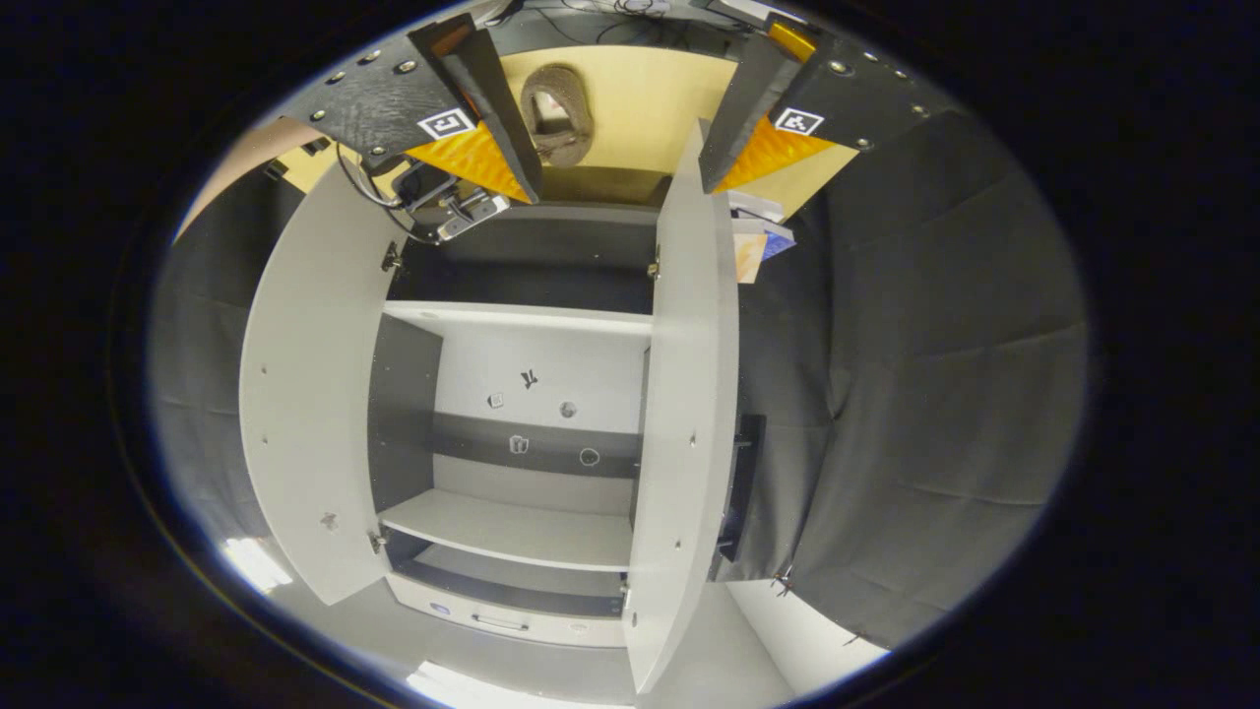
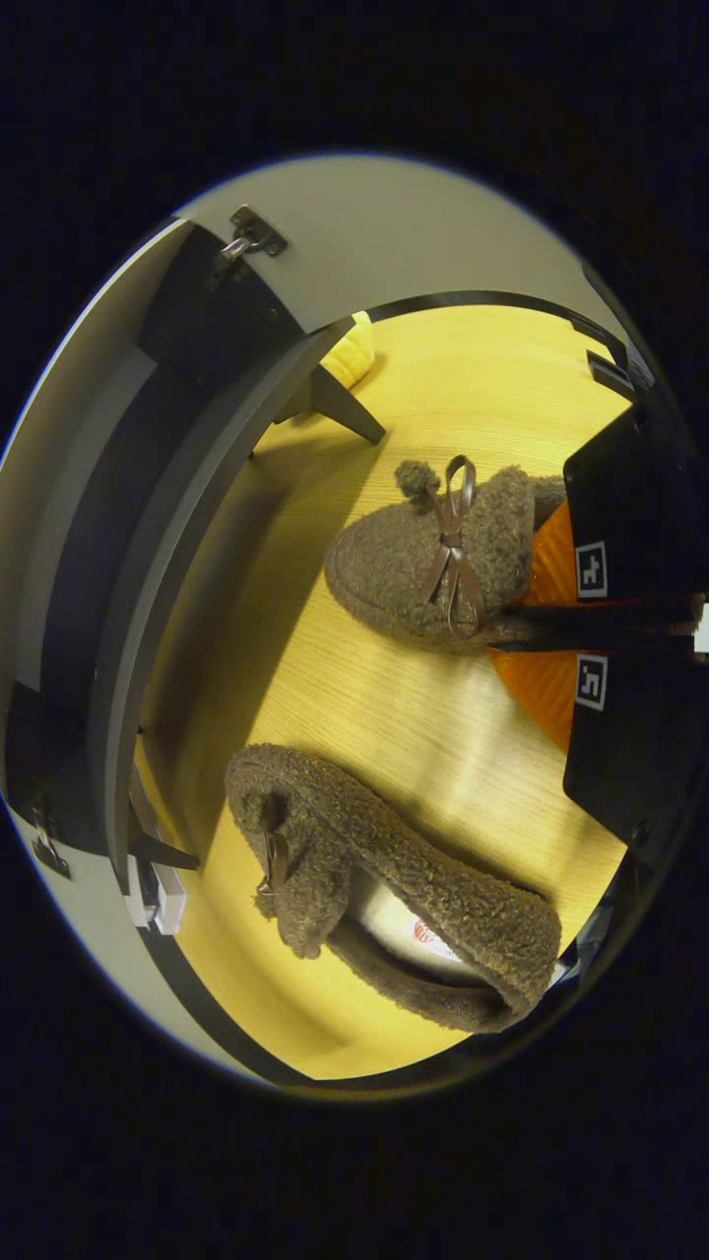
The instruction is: Grab one shoe with the right hand and put it into the shoe cabinet, grab the other shoe with the left hand and put it into the shoe cabinet; then close the right door with the right hand and the left door with the left hand.
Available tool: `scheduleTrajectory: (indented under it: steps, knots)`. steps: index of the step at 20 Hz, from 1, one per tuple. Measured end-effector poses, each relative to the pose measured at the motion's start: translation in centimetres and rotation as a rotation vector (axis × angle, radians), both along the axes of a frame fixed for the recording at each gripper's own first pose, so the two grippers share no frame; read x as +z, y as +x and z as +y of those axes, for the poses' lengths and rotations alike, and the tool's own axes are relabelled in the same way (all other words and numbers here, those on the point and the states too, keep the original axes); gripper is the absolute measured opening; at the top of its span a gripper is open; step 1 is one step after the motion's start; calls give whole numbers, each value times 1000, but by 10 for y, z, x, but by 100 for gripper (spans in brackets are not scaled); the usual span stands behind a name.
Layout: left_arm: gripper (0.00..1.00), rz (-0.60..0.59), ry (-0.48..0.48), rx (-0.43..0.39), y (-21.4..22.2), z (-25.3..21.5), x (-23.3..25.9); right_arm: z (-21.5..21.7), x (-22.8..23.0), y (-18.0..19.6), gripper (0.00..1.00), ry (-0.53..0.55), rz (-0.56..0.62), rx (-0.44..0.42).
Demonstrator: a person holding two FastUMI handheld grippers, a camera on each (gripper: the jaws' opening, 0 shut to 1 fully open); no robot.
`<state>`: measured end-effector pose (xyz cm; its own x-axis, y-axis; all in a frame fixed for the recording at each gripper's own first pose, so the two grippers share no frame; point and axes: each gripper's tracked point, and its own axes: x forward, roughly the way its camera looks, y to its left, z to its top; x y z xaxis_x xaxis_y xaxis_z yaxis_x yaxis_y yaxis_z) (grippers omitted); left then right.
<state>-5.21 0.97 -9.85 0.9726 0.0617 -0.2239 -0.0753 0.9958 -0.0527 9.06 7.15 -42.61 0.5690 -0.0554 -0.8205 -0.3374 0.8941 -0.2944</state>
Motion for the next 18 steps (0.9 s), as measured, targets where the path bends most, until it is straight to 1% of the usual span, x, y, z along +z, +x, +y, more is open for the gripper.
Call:
scheduleTrajectory:
  steps: [3,4,5,6,11,15,18]
  knots:
    - [93,7,-3,-1,2,1,-2,-3,22,-2,7,122,-8,-74]
    - [98,8,-5,-2,2,0,-3,-4,29,-6,4,163,-3,-92]
    - [93,10,-6,-7,4,-1,-2,-4,35,-9,6,200,-4,-108]
    - [93,10,-7,-12,5,-2,-4,-5,41,-11,7,222,-11,-121]
    - [93,17,-15,-42,12,-13,-5,-15,76,-25,6,281,-59,-142]
    - [93,21,-16,-84,18,-23,-7,-10,112,-45,6,356,-84,-167]
    - [93,21,-13,-110,21,-28,-8,-3,141,-59,6,399,-109,-169]
